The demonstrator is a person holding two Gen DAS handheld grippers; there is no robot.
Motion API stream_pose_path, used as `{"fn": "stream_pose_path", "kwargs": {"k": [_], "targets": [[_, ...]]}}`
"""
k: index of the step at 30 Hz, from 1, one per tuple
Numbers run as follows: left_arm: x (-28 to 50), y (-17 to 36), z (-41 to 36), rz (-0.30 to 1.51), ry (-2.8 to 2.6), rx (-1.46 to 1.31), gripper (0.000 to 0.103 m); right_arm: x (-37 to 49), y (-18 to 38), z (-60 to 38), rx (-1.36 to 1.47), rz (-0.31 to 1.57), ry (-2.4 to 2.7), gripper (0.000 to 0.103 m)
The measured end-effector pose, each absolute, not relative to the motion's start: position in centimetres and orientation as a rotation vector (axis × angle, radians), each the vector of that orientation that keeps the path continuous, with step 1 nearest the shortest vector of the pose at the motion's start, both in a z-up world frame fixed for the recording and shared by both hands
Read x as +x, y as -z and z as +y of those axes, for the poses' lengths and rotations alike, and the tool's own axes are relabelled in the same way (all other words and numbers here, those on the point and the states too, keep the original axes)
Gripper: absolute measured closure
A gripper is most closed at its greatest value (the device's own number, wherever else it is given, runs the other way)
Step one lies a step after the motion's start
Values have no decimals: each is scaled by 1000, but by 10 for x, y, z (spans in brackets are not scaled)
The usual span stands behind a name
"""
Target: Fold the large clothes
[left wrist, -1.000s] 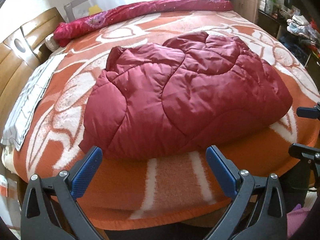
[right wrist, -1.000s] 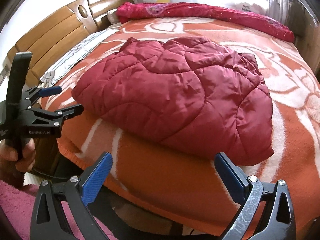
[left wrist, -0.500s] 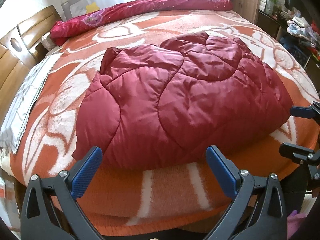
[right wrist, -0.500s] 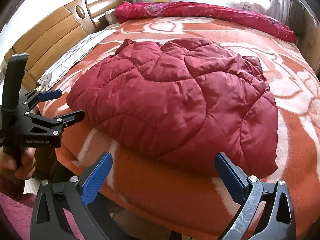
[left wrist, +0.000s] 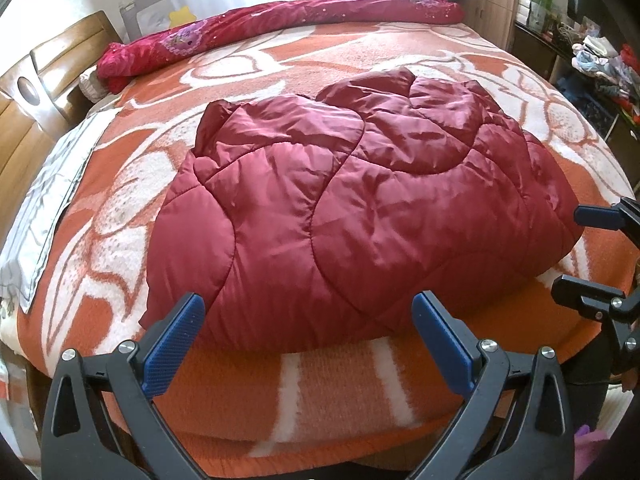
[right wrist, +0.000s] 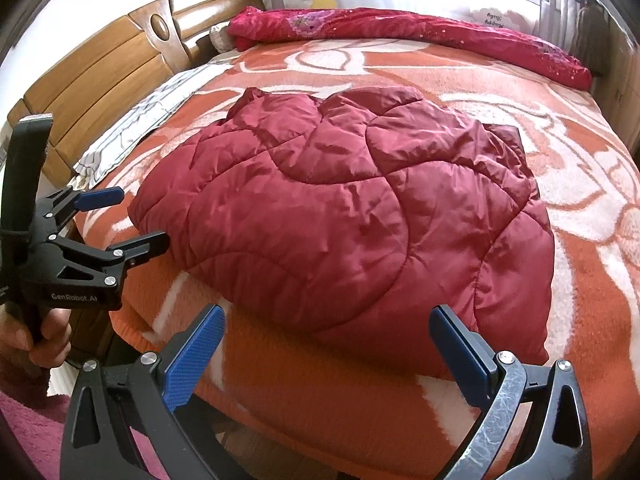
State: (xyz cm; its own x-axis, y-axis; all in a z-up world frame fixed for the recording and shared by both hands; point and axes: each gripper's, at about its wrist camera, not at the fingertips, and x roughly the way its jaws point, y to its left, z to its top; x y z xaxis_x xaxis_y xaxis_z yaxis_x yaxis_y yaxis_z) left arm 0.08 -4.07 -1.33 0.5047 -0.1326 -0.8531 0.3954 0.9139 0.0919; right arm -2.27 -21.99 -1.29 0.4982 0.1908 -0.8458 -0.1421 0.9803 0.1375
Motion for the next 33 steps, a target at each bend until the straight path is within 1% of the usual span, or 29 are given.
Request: {"fn": "stream_pose_path", "kwargs": {"k": [33], "targets": [[13,10,-52,986,336,301,0,-8,4,-227,53,1015,-203,0]]}}
